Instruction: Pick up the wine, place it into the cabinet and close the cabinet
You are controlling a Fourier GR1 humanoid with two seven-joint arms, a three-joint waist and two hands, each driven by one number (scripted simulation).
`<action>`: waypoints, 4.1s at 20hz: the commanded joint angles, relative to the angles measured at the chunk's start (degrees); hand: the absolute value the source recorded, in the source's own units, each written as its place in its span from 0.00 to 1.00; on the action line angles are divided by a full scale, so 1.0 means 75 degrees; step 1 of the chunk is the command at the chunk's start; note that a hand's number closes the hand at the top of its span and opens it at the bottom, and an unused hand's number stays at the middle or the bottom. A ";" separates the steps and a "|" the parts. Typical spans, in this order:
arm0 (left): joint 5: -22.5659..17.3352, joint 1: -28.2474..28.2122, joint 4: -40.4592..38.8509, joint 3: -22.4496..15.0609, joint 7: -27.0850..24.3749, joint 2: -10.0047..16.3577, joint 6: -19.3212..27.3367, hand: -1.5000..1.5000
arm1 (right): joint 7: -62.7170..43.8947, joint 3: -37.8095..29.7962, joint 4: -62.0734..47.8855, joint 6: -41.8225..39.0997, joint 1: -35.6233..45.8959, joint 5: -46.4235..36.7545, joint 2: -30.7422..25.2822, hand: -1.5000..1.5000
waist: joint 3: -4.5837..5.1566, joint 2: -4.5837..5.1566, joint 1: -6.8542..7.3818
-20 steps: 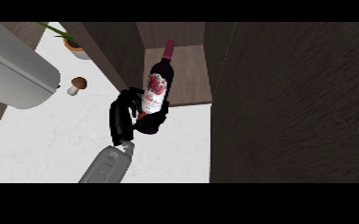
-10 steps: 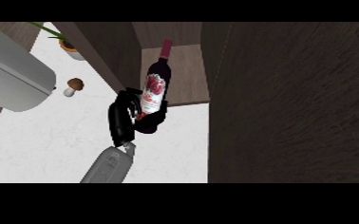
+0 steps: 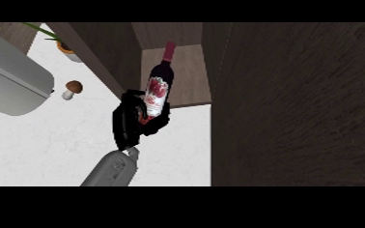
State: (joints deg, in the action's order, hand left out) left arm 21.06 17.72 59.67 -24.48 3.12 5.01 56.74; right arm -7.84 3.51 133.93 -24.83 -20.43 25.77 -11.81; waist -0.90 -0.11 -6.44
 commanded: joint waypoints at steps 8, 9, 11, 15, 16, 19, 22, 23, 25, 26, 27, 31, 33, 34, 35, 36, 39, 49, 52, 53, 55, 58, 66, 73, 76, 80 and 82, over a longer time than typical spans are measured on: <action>0.0388 0.2783 -0.1734 0.0146 0.1603 -0.0605 -0.0918 1.00 | -0.0017 -0.0046 0.0292 -0.0074 -0.0108 0.0454 -0.0055 0.00 | 0.0107 0.0172 -0.0241; 0.0425 0.3017 -0.1992 0.0103 0.1772 -0.0663 -0.0998 1.00 | 0.0034 -0.0020 0.0086 0.0033 -0.0016 0.0329 0.0069 0.00 | 0.0109 0.0195 -0.0170; 0.0412 0.3533 -0.2638 0.0211 0.1979 -0.0667 -0.1033 1.00 | -0.0167 -0.0099 0.0243 0.0121 -0.0040 0.0430 -0.0035 0.00 | 0.0126 0.0207 -0.0110; 0.0562 0.4642 -0.3981 0.0371 0.2331 -0.0667 -0.0930 1.00 | -0.0077 -0.0346 0.0375 -0.0008 -0.0220 0.0628 -0.0162 0.00 | 0.0126 0.0245 -0.0193; 0.0688 0.5073 -0.4223 0.0440 0.2427 -0.0667 -0.0953 1.00 | -0.0080 -0.0294 0.0371 0.0006 -0.0229 0.0497 -0.0143 0.00 | 0.0124 0.0243 -0.0181; 0.0444 0.5193 -0.4624 0.0256 0.2171 -0.0667 -0.0664 0.00 | -0.0078 -0.0595 0.0164 -0.0141 -0.0084 0.0827 -0.0369 0.00 | 0.0130 0.0286 -0.0199; 0.0469 0.5404 -0.5224 0.0168 0.2212 -0.0667 -0.0659 0.00 | -0.0243 -0.0299 0.0539 -0.0099 -0.0240 0.0729 -0.0335 0.00 | 0.0136 0.0279 -0.0250; 0.0503 0.5405 -0.5456 0.0312 0.1933 -0.0667 -0.0707 0.00 | 0.0068 -0.0451 0.0159 -0.0201 -0.0002 0.0636 -0.0286 0.00 | 0.0132 0.0348 -0.0217; 0.0494 0.5838 -0.5819 0.0368 0.2146 -0.0667 -0.0940 0.00 | -0.0108 -0.0494 0.0438 -0.0048 -0.0153 0.0736 -0.0312 0.00 | 0.0131 0.0275 -0.0114; 0.0439 0.5661 -0.5893 0.0428 0.1938 -0.0667 -0.0742 0.00 | -0.0128 -0.0324 0.0381 -0.0019 -0.0166 0.0614 -0.0238 0.00 | 0.0139 0.0327 -0.0166; 0.0316 0.5655 -0.5928 0.0566 0.1703 -0.0667 -0.0947 0.00 | -0.0054 -0.0278 0.0540 -0.0015 -0.0366 0.0580 -0.0145 0.00 | 0.0139 0.0278 -0.0080; 0.0109 0.5582 -0.6033 0.0603 0.1519 -0.0667 -0.0762 0.00 | -0.0048 -0.0433 0.0387 -0.0213 -0.0264 0.0927 -0.0383 0.00 | 0.0141 0.0318 -0.0174; -0.0118 0.5448 -0.5874 0.0650 0.1410 -0.0667 -0.0667 0.00 | -0.0128 -0.0122 0.0583 -0.0043 -0.0336 0.0675 -0.0204 0.00 | 0.0150 0.0305 -0.0243; -0.0211 0.5560 -0.5818 0.0765 0.1241 -0.0667 -0.0721 0.00 | -0.0095 -0.0438 0.0466 -0.0214 -0.0369 0.0989 -0.0438 0.00 | 0.0145 0.0294 -0.0192; -0.0363 0.5580 -0.5704 0.0868 0.1121 -0.0667 -0.0664 0.00 | -0.0065 -0.0099 0.0520 -0.0086 -0.0379 0.0499 -0.0199 0.00 | 0.0149 0.0278 -0.0140; -0.0581 0.5389 -0.5407 0.0980 0.0729 -0.0667 -0.0680 0.00 | -0.0001 -0.0306 0.0412 -0.0187 -0.0351 0.0772 -0.0318 0.00 | 0.0151 0.0282 -0.0129; -0.0861 0.5336 -0.5283 0.1327 -0.0117 -0.0667 -0.0834 0.00 | -0.0159 -0.0078 0.0669 -0.0037 -0.0465 0.0751 -0.0259 0.00 | 0.0162 0.0281 -0.0005; -0.2474 0.5050 -0.4498 0.1629 -0.1810 -0.0667 -0.0708 0.00 | 0.0038 0.0102 0.0470 0.0075 -0.0404 0.0358 -0.0078 0.00 | 0.0142 0.0180 0.0170; -0.3071 0.4702 -0.4148 0.1857 -0.2389 -0.0667 -0.0794 0.00 | -0.0366 0.0042 0.1188 0.0311 -0.0748 0.0650 -0.0272 0.00 | 0.0149 0.0140 0.0209; -0.3119 0.5062 -0.4013 0.1903 -0.2259 -0.0667 -0.0759 0.00 | -0.0129 -0.0224 0.1091 0.0078 -0.1024 0.0770 -0.0368 0.00 | 0.0137 0.0088 0.0263; -0.3647 0.4832 -0.4039 0.1702 -0.2519 -0.0667 -0.0525 0.00 | -0.0192 -0.0067 0.1130 0.0139 -0.0823 0.0749 -0.0380 0.00 | 0.0140 0.0129 0.0166; -0.4296 0.4548 -0.3337 0.1771 -0.2986 -0.0667 -0.0980 0.00 | -0.0188 -0.0168 0.1137 0.0153 -0.0994 0.0845 -0.0454 0.00 | 0.0137 0.0064 0.0336; -0.5237 0.3465 -0.1891 0.0616 -0.3435 -0.0667 -0.1392 0.00 | -0.0393 -0.0357 0.1221 0.0481 -0.0694 0.0889 -0.0548 0.00 | 0.0127 -0.0007 0.0702; -0.5227 0.2576 -0.0730 0.0155 -0.3521 -0.0667 -0.1811 0.00 | 0.0146 -0.0021 0.1245 0.0419 -0.1222 0.0242 -0.0265 0.00 | 0.0122 -0.0037 0.0783; -0.5072 0.2354 0.0281 -0.0222 -0.2824 -0.0496 -0.1679 0.00 | -0.0552 0.0287 0.1823 0.1063 -0.1112 0.0321 -0.0277 0.00 | 0.0126 -0.0065 0.0876; -0.5148 0.0986 0.1848 -0.0650 -0.2797 -0.0270 -0.1884 0.00 | -0.0059 0.0401 0.1061 0.0980 -0.0912 -0.0201 -0.0113 0.00 | 0.0124 -0.0069 0.0955; -0.4998 0.1127 0.2087 -0.0739 -0.2454 -0.0348 -0.1632 0.00 | -0.0392 0.0645 0.1554 0.1181 -0.0942 -0.0289 -0.0191 0.00 | 0.0126 -0.0052 0.0896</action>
State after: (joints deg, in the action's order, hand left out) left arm -17.09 30.32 67.42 -27.70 -18.29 1.46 44.23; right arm -6.43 7.20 135.48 -19.03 -25.98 27.76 -12.97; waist 0.04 -0.48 0.01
